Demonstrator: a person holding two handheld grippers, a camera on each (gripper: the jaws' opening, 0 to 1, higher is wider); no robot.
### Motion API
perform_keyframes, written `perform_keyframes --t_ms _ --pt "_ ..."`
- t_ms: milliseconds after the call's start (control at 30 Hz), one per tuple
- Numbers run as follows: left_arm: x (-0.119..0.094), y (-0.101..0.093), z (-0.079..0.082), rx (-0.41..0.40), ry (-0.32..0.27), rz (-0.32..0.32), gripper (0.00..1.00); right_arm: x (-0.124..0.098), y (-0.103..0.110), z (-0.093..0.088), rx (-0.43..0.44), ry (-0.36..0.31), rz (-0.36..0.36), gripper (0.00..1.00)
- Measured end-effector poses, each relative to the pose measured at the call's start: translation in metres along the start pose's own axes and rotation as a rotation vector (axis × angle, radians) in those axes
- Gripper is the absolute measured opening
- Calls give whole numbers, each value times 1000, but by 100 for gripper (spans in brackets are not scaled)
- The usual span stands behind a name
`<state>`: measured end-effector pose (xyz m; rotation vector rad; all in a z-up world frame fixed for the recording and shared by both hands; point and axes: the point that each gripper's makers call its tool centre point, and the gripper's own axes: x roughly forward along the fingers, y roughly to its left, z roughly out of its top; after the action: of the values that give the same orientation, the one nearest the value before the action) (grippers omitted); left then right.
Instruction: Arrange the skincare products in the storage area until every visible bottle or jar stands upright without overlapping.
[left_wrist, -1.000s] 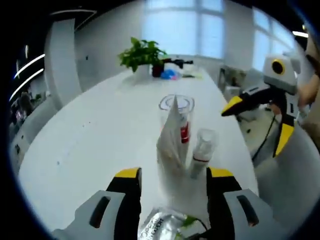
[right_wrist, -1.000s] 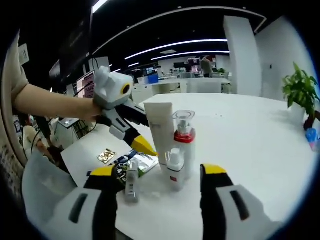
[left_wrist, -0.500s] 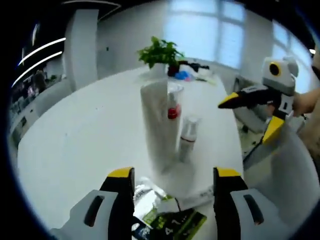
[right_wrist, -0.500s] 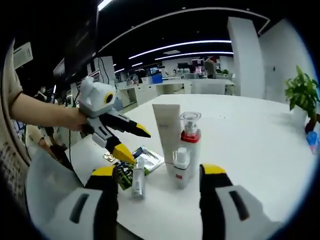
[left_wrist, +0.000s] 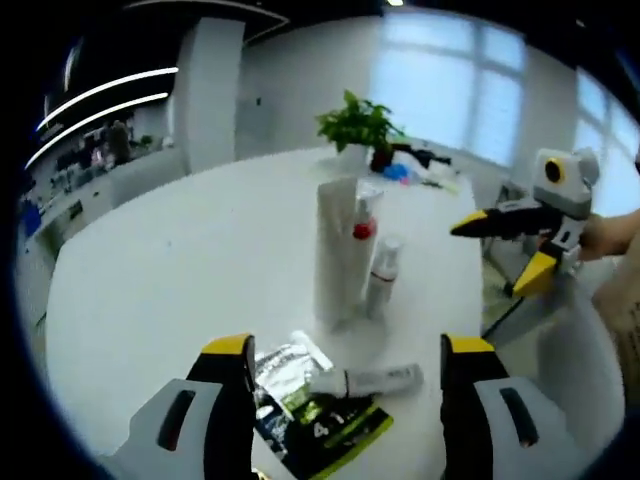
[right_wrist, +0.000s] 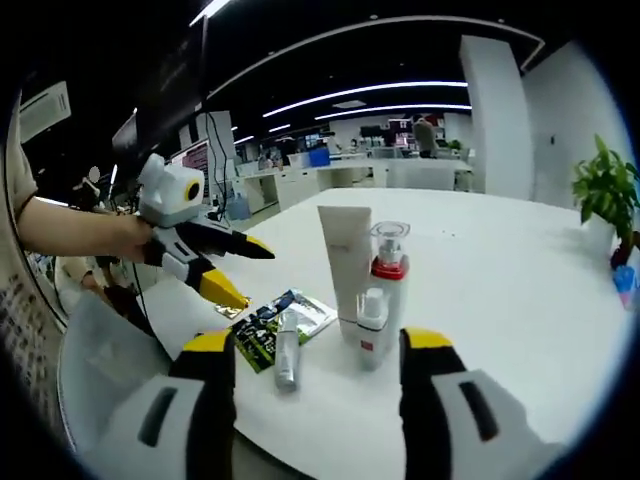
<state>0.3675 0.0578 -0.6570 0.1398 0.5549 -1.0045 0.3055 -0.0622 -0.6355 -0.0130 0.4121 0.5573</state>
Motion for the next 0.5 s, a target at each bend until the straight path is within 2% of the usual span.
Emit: perform_keyframes --t_ms 267,500 --pt "-30 -2 -1 -67 -61 78 85 -6 4 -4 1 8 8 67" --pt "-55 -9 -10 -113 -89 121 87 -10 7 -10 7 21 14 67"
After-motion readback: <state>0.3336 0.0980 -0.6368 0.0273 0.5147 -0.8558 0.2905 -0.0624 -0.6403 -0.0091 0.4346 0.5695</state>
